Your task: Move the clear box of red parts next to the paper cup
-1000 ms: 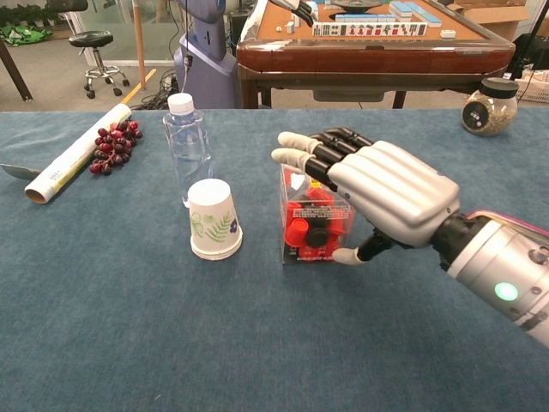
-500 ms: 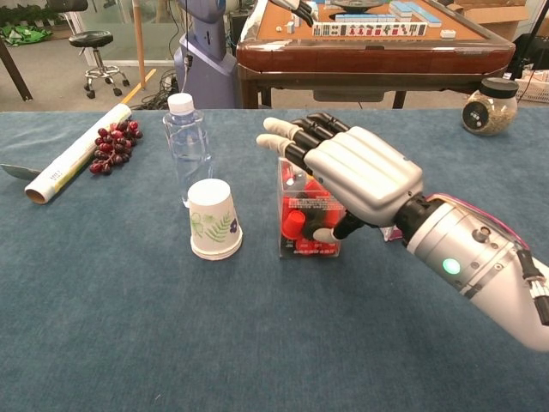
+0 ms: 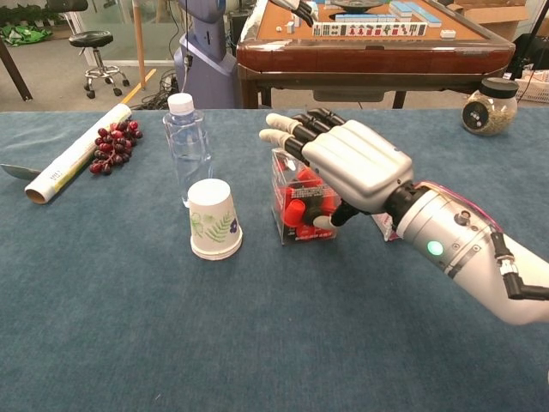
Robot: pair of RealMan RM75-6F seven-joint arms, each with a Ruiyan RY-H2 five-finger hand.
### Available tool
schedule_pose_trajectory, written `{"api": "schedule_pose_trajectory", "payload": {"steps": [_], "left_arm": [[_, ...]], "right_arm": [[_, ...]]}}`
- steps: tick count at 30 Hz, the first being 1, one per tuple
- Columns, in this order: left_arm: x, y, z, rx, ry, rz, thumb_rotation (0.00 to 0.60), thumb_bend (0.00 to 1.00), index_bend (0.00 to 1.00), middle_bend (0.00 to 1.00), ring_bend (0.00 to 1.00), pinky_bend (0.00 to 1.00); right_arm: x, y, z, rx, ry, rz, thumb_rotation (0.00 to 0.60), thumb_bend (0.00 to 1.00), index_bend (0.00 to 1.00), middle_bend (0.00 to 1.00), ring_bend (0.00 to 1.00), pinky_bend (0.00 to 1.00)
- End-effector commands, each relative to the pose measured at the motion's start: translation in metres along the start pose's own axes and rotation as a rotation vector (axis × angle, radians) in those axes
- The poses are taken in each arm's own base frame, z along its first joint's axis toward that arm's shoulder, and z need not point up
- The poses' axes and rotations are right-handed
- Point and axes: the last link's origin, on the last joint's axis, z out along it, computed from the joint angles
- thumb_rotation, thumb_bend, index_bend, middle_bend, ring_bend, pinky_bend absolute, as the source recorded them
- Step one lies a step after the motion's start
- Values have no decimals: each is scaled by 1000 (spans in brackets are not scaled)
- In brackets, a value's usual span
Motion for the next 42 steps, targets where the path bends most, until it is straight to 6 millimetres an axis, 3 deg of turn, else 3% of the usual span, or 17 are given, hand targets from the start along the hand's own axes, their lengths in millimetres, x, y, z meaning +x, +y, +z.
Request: {"api": "schedule_pose_trajectory", "payload": {"steps": [1,8,20,30,34,42], "left_arm": [[0,0,0,0,0,1,600,297,605,564,429,579],[0,1,0,0,-3,11,600,297,605,564,429,579],[-3,13,-3,-50,0,28,600,297,605,564,429,580],[-5,15,-3,-41,47,64,600,297,588,560,427,580],[-5,14,-2,-35,54,72,600,297,577,550,423,577],[-10,14,2,-33,35,81,600,297,576,550,423,569]], "right_arm": [[6,0,-11,25,14,-3,600,0,0,0,0,0],[33,22,-54,-1,-31,-29,600,0,0,0,0,0],[92,102,-167,-323,-181,-134,600,0,0,0,0,0],[107,143,-240,-613,-215,-114,600,0,0,33,0,1],[110,150,-259,-665,-232,-92,600,0,0,35,0,1],[123,170,-270,-723,-170,-48,600,0,0,35,0,1]]}}
